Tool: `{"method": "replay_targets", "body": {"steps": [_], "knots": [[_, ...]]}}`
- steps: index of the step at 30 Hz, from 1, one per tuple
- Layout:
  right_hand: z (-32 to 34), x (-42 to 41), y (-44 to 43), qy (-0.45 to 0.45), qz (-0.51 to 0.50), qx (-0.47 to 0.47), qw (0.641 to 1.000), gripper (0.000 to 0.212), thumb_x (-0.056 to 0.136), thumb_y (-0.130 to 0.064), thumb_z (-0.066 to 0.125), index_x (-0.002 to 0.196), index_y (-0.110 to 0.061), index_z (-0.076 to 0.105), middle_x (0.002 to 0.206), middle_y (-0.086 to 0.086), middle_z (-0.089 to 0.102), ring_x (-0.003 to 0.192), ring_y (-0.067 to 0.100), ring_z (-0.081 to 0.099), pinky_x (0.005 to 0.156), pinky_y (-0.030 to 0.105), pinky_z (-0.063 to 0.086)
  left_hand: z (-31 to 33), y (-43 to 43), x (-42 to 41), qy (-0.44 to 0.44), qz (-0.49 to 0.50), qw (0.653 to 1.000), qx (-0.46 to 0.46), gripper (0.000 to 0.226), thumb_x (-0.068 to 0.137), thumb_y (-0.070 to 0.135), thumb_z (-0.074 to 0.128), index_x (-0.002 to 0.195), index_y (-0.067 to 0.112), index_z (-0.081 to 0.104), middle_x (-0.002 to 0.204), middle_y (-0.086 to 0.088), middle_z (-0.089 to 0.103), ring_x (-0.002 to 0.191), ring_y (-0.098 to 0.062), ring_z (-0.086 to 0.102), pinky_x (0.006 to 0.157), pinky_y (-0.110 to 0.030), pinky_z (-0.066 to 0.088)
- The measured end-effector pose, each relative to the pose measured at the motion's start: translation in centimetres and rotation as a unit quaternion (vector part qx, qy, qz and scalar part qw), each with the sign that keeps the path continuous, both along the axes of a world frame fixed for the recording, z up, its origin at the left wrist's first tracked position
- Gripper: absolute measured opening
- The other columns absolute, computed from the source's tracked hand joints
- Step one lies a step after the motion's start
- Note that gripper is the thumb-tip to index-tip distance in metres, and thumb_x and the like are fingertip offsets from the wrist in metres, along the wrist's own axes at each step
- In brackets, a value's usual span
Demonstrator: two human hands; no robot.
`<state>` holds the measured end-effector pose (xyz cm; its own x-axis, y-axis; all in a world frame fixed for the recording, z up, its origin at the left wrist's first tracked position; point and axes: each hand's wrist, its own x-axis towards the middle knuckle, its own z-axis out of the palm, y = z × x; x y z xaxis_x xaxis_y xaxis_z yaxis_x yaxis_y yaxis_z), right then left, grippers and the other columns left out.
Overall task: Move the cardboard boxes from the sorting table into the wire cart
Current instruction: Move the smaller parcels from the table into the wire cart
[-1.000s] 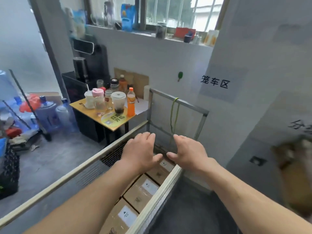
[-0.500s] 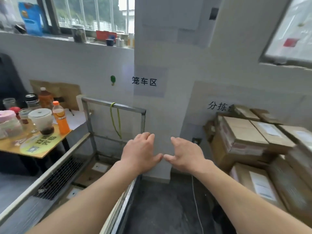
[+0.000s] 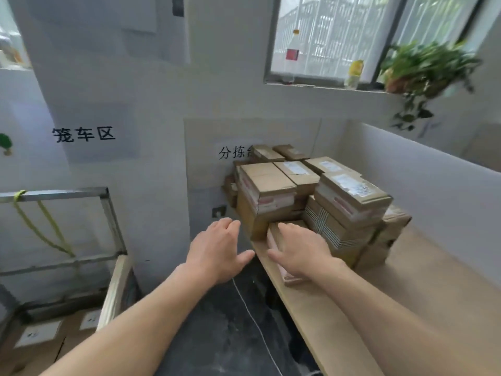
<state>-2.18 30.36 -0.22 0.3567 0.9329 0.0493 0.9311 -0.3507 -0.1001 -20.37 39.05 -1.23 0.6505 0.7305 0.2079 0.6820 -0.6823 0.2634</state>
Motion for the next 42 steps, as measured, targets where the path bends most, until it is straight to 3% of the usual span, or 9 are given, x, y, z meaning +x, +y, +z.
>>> {"method": "replay_targets", "body": {"steps": [2, 11, 17, 23, 28, 32, 34, 37, 42], "knots": [[0.8, 3.1, -1.2, 0.006, -0.030, 0.011, 0.999, 0.057, 0.088, -0.062, 0.056, 0.132, -0.025, 0.051, 0.131, -0.005, 0.059, 0.119, 0.022, 0.058, 0.091, 0.042, 0.051, 0.4, -0.1, 2.9, -0.013, -0.018, 1.000, -0.017, 0.073, 0.089, 0.064, 0.057, 0.146, 0.020, 0.042, 0.147, 0.002, 0.048, 0.131, -0.018, 0.049, 0.097, -0.035, 0.048], [4.9, 19.9, -1.1, -0.010, -0.132, 0.037, 0.991, 0.048, 0.083, -0.063, 0.057, 0.114, -0.027, 0.059, 0.116, -0.002, 0.064, 0.099, 0.020, 0.058, 0.074, 0.036, 0.046, 2.8, 1.3, 19.1, -0.024, -0.065, 0.996, -0.055, 0.077, 0.089, 0.068, 0.055, 0.149, 0.021, 0.041, 0.149, 0.001, 0.047, 0.130, -0.020, 0.051, 0.097, -0.037, 0.048], [5.1, 30.3, 2.6, -0.008, -0.156, 0.032, 0.987, 0.059, 0.083, -0.065, 0.057, 0.128, -0.025, 0.057, 0.128, 0.000, 0.061, 0.117, 0.023, 0.058, 0.089, 0.040, 0.050, 2.8, 3.4, 30.0, -0.004, -0.052, 0.993, -0.110, 0.066, 0.089, 0.071, 0.052, 0.136, 0.025, 0.053, 0.133, 0.004, 0.057, 0.115, -0.015, 0.056, 0.079, -0.027, 0.038], [3.5, 37.5, 5.1, 0.033, -0.182, 0.004, 0.983, 0.076, 0.083, -0.069, 0.058, 0.144, -0.025, 0.045, 0.141, 0.002, 0.054, 0.130, 0.025, 0.051, 0.103, 0.042, 0.044, 1.3, 5.0, 36.8, -0.034, -0.025, 0.983, -0.178, 0.050, 0.089, 0.071, 0.051, 0.108, 0.026, 0.065, 0.090, 0.014, 0.065, 0.075, -0.005, 0.060, 0.055, -0.023, 0.040], [1.4, 40.5, 6.5, 0.089, -0.206, -0.006, 0.974, 0.074, 0.075, -0.075, 0.058, 0.133, -0.029, 0.053, 0.131, -0.003, 0.062, 0.118, 0.024, 0.058, 0.083, 0.038, 0.046, 0.0, 5.9, 39.6, -0.037, -0.014, 0.973, -0.229, 0.056, 0.090, 0.069, 0.051, 0.118, 0.022, 0.065, 0.101, 0.011, 0.066, 0.081, -0.005, 0.059, 0.062, -0.024, 0.045], [0.3, 40.7, 7.2, 0.133, -0.198, 0.028, 0.971, 0.073, 0.075, -0.072, 0.060, 0.131, -0.025, 0.055, 0.128, -0.002, 0.062, 0.117, 0.024, 0.057, 0.090, 0.040, 0.047, -0.6, 6.2, 40.6, -0.082, 0.014, 0.957, -0.277, 0.055, 0.089, 0.063, 0.058, 0.123, 0.020, 0.060, 0.118, 0.005, 0.067, 0.101, -0.015, 0.062, 0.080, -0.030, 0.049], [0.2, 40.0, 7.4, 0.146, -0.189, 0.041, 0.970, 0.067, 0.069, -0.073, 0.059, 0.120, -0.029, 0.058, 0.112, -0.005, 0.063, 0.108, 0.023, 0.057, 0.084, 0.039, 0.046, -0.5, 6.2, 40.6, -0.106, 0.018, 0.948, -0.300, 0.055, 0.089, 0.058, 0.063, 0.128, 0.020, 0.058, 0.124, 0.003, 0.066, 0.109, -0.018, 0.062, 0.088, -0.032, 0.050], [0.7, 38.4, 7.7, 0.166, -0.178, 0.057, 0.968, 0.060, 0.057, -0.075, 0.055, 0.099, -0.033, 0.055, 0.086, -0.015, 0.054, 0.089, 0.017, 0.053, 0.071, 0.037, 0.043, 0.0, 6.1, 40.1, -0.133, -0.022, 0.942, -0.306, 0.046, 0.090, 0.049, 0.066, 0.131, 0.028, 0.062, 0.121, 0.007, 0.070, 0.099, -0.011, 0.064, 0.078, -0.024, 0.050], [2.9, 34.6, 7.6, 0.154, -0.164, 0.095, 0.970, 0.072, 0.056, -0.078, 0.055, 0.112, -0.033, 0.057, 0.092, -0.011, 0.057, 0.089, 0.019, 0.051, 0.072, 0.039, 0.042, 1.7, 6.7, 37.0, -0.170, -0.020, 0.942, -0.289, 0.053, 0.088, 0.051, 0.067, 0.133, 0.024, 0.061, 0.122, 0.004, 0.068, 0.106, -0.017, 0.065, 0.090, -0.040, 0.057]]}}
